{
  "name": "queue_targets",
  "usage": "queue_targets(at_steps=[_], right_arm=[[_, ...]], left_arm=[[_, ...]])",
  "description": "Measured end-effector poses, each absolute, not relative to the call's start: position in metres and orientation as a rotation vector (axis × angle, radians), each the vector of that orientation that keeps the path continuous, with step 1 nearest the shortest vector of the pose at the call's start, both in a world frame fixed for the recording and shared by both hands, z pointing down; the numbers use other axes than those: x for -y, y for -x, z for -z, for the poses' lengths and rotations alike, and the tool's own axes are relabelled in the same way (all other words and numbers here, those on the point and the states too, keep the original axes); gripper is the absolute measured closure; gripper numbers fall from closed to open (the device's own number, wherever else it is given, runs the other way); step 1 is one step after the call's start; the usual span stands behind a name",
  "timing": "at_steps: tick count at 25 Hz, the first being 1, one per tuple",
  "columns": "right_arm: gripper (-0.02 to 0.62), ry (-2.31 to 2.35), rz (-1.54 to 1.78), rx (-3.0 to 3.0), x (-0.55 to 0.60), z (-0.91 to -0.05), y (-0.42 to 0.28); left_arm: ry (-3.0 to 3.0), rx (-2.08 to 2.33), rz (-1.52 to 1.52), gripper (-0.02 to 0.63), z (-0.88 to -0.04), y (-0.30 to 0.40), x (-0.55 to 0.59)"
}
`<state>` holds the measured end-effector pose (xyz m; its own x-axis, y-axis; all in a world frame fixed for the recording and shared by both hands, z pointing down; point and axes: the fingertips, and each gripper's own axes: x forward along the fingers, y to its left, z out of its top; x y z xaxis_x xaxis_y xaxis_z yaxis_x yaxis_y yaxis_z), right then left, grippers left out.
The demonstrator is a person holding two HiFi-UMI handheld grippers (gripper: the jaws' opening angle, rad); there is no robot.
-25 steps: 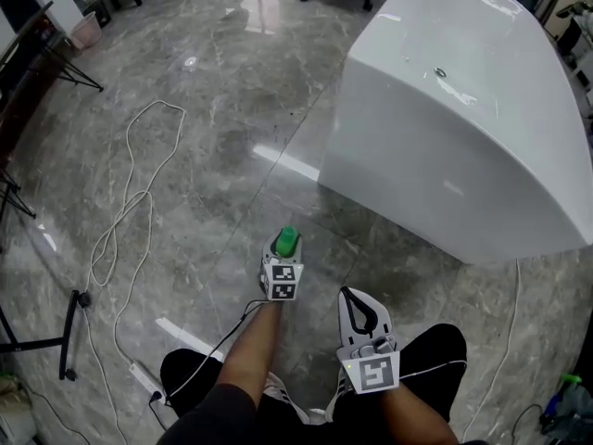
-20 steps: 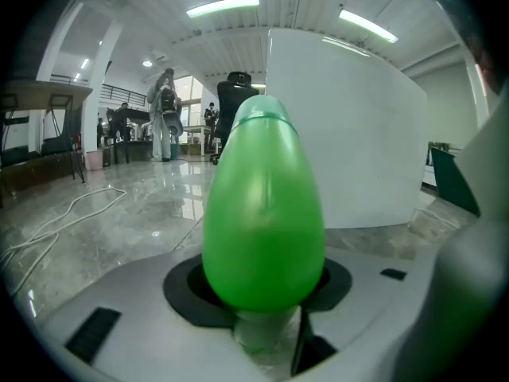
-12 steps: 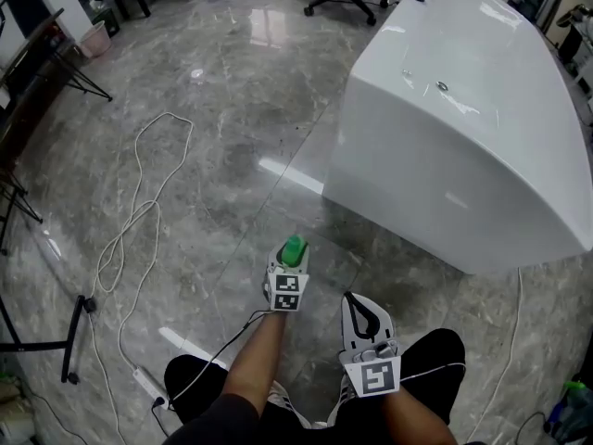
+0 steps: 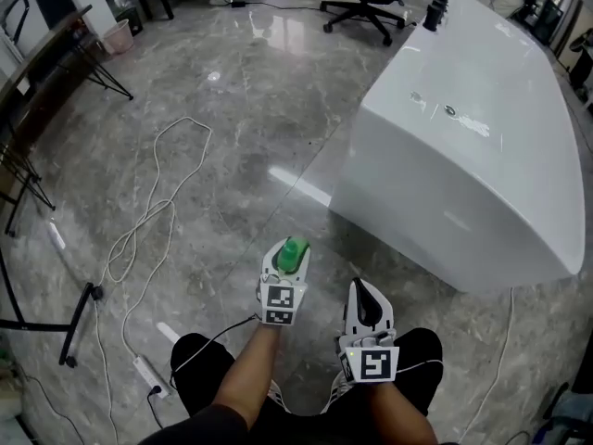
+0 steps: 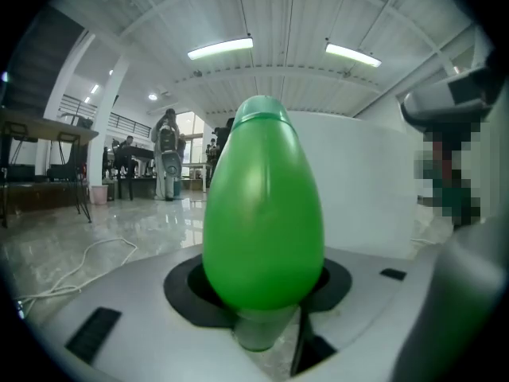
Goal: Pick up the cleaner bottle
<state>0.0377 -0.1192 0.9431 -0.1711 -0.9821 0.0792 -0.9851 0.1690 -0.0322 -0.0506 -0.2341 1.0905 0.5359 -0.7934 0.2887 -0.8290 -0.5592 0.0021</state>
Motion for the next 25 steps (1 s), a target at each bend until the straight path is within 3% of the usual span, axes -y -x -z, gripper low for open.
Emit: queue_targets(at_steps=[12,25], right_arm=[[0.578,-2.057,0.027,2.284,0.13,-0.75,-0.06],[0.578,-2.066,-0.041,2.218,0.07,-0.471,-0.105]], left_arm=[[-2.66,1.439,-0.231,0.423,-0.828,0.079,0.204],[-2.638,1.242,-0.265,0.423,-0.52,0.023,0.142]])
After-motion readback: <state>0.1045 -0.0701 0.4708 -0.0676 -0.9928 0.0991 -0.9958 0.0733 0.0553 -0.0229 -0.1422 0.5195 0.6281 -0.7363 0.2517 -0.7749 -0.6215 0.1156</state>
